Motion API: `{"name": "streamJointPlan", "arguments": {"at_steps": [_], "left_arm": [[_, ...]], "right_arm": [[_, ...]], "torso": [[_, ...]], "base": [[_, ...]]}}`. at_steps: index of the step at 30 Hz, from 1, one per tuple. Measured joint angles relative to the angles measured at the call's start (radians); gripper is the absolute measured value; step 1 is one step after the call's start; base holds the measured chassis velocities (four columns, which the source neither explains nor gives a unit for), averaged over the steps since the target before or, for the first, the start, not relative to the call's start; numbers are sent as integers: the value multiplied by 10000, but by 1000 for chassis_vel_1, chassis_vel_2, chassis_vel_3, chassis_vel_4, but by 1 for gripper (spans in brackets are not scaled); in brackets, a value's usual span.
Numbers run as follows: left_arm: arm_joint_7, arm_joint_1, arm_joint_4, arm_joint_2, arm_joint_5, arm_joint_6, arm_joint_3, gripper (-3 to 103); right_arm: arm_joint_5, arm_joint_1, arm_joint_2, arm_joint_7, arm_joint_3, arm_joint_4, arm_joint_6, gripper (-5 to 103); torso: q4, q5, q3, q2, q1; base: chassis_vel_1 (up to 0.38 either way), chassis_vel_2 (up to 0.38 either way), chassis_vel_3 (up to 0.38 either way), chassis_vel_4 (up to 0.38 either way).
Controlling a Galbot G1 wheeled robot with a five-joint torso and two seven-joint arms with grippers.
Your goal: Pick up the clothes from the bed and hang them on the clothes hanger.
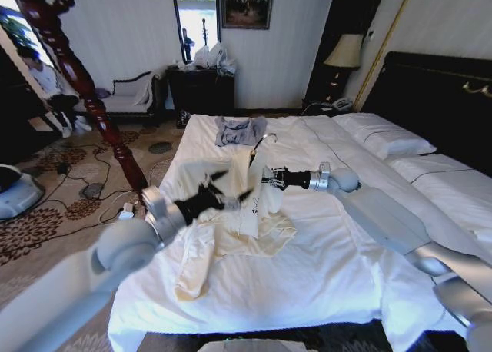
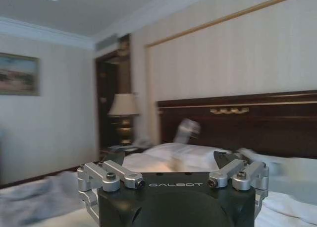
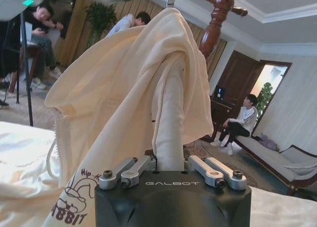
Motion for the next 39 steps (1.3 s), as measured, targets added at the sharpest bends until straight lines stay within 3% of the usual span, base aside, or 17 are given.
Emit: {"name": "streamJointPlan", "arguments": {"at_steps": [2,4,6,8,9,12,14,16,19,21,23,27,39], "left_arm": [[-76,-55,75,68,-107,91,-105,100],[-415,-235,629,603,-1116,806,-870,100],[-425,-235,802,750,-1487,1026,-1087,100],[-246,-215,1169,1050,-2141,1365,-1439,100],[227,-166,1541,1372,-2494,1541,-1626,100],[863,-123,1843,1724,-2637,1620,-1681,100],[1719,-89,2005,2246,-2339,1565,-1514,100],[1938,-75,2038,2384,-2149,1505,-1430,100],[3050,26,2344,2907,-807,1033,-996,100],[3157,47,2366,2940,-676,960,-956,100],[3704,171,2397,3038,166,407,-674,100],[3799,284,2326,2909,642,130,-399,100],[3495,211,2145,2373,756,348,436,100]], "right_arm": [[-28,6,1,-14,0,-12,12,17],[-227,28,-12,-196,0,-108,150,17],[-276,28,-19,-265,1,-135,193,17],[-401,33,-23,-407,18,-204,292,17],[-552,58,-8,-507,48,-293,412,17],[-696,117,68,-621,63,-436,578,17],[-747,197,144,-726,63,-571,707,17],[-748,215,158,-751,63,-597,729,17],[-716,250,250,-957,64,-749,914,17],[-708,250,260,-978,64,-760,930,17],[-632,250,316,-1089,82,-793,980,17],[-581,341,476,-1178,56,-860,987,17],[-779,603,843,-1348,-96,-827,743,17]], "torso": [[0,0,0,0,0],[7,-6,0,0,0],[8,-5,1,0,1],[6,-3,0,0,0],[2,-4,0,0,-1],[3,-5,1,0,0],[8,-4,1,-1,1],[6,-4,0,-1,0],[3,-4,0,-1,0],[4,-3,0,-1,0],[6,-4,0,-1,0],[0,-4,0,0,-1],[5,-4,0,-1,0]], "base": [[0,0,0,0],[0,0,0,0],[0,0,0,0],[0,0,0,0],[0,0,0,0],[0,0,0,0],[0,0,0,0],[0,0,0,0],[0,0,0,0],[0,0,0,0],[0,0,0,0],[0,0,0,0],[0,0,0,0]]}}
